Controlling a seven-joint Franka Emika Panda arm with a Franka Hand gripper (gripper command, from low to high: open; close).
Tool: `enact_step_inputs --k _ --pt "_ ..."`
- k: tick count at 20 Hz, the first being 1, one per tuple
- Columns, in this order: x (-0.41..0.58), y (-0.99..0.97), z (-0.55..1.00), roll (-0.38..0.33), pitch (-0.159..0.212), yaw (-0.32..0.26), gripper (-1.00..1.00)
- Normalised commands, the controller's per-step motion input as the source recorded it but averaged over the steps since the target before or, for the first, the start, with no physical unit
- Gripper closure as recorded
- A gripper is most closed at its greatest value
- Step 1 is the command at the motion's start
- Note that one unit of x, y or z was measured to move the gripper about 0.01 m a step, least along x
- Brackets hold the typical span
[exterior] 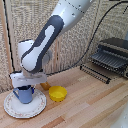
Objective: Carefully approach the cobalt cup with your gripper. Make sure to hold the cobalt cup delicately with your gripper. Carefully elevate the cobalt cup, moving it off the surface. Position the cobalt cup to hover above the alabaster dining ware. Gently lower the cobalt cup onto the alabaster dining ware. Gradually release your hold on the cobalt cup.
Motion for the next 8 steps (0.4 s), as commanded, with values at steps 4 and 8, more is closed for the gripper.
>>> enact_step_inputs --k 4,8 --pt "0.165 -0.09 0.33 0.03 0.01 0.045 -1.0" --pt "0.045 -0.12 0.48 0.047 0.012 0.038 -1.0"
